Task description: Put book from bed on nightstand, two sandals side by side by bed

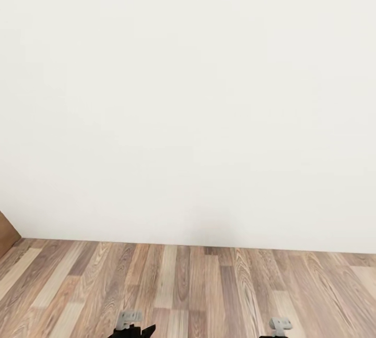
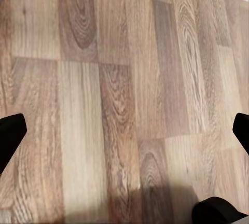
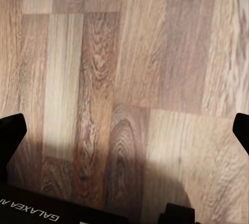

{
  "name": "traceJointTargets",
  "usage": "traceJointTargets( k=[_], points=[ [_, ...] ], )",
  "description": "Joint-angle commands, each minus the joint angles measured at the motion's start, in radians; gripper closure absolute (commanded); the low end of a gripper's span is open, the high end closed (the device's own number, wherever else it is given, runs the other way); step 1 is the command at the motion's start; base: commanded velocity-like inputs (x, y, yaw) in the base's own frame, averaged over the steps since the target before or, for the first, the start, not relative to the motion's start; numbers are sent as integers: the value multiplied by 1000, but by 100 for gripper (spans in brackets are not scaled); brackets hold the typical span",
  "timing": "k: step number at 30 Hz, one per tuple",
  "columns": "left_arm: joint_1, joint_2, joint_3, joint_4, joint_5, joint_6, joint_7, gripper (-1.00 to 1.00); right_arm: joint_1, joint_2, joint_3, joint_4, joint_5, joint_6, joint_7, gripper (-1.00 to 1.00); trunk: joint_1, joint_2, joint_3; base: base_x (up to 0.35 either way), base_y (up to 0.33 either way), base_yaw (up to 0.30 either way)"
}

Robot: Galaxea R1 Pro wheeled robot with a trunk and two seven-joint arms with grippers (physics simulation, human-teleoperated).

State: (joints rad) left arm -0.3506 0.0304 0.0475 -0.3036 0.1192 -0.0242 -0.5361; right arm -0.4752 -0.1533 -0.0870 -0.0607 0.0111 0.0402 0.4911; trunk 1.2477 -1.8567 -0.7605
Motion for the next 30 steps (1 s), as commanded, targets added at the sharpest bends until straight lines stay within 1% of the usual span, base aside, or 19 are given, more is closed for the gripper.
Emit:
traceJointTargets(
  k=[1, 30],
  points=[
    [-1, -1, 5, 1, 2, 0, -6, -100, 0, 0, -8, 0, 1, 4, 4, -100, 0, 0, -1, 213, 0, 0],
    [-1, -1, 5, 1, 2, 0, -6, -100, 0, 1, -8, -1, 1, 4, 5, -100, 0, 0, -1, 309, 0, -4]
  ],
)
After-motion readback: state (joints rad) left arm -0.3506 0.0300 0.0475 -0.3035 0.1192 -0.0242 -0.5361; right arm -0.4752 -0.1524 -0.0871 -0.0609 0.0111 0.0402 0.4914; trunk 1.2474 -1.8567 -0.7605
